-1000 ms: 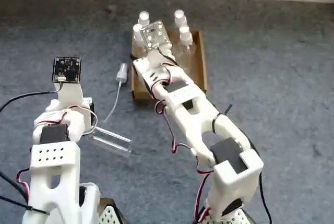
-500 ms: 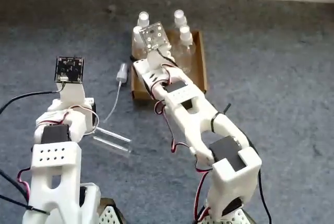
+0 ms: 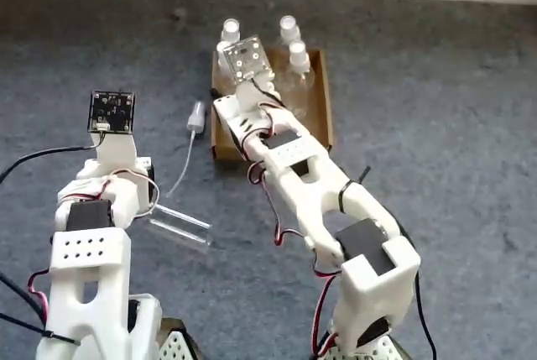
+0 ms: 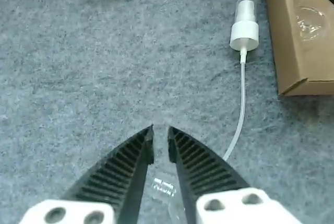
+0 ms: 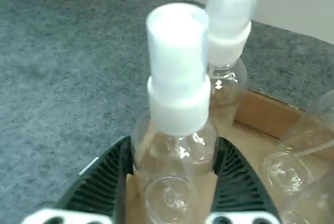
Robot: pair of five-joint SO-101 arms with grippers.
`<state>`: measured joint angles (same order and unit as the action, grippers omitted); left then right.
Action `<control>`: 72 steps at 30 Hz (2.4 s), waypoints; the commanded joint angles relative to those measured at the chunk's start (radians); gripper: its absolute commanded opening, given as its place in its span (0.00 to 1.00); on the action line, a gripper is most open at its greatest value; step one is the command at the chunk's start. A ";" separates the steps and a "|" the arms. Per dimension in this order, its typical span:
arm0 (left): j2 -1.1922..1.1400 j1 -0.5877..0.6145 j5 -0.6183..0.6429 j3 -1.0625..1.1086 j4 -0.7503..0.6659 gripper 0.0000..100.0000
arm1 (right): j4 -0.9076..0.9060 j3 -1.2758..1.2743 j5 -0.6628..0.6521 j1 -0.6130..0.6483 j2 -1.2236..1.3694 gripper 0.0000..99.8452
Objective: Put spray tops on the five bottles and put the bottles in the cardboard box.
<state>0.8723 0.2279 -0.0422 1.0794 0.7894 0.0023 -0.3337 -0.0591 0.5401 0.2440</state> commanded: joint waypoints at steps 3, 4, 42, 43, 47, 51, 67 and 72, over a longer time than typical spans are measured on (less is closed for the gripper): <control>-0.005 -0.022 -0.008 -0.005 -0.020 0.00 | 0.019 0.061 -0.009 -0.010 -0.018 0.10; -0.007 -0.022 -0.008 -0.005 -0.020 0.00 | 0.019 0.061 -0.009 -0.010 -0.018 0.10; -0.010 -0.022 -0.008 -0.001 -0.020 0.00 | -0.137 0.194 -0.012 -0.008 -0.021 0.28; -0.007 -0.022 -0.008 0.004 -0.021 0.00 | -0.137 0.196 -0.012 -0.010 -0.021 0.28; -0.007 -0.022 -0.008 0.025 -0.069 0.00 | -0.174 0.200 -0.060 -0.012 -0.022 0.28; -0.007 -0.022 -0.008 0.031 -0.080 0.00 | -0.226 0.245 -0.077 -0.010 -0.051 0.28; -0.010 -0.022 -0.008 0.031 -0.081 0.00 | -0.503 0.501 -0.077 -0.005 -0.110 0.28; -0.010 -0.022 -0.008 0.028 -0.081 0.00 | -0.659 0.659 -0.077 -0.004 -0.110 0.28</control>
<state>0.8707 0.2217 -0.0422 1.1162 0.7281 -0.5777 0.1880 -0.1281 0.5401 0.2133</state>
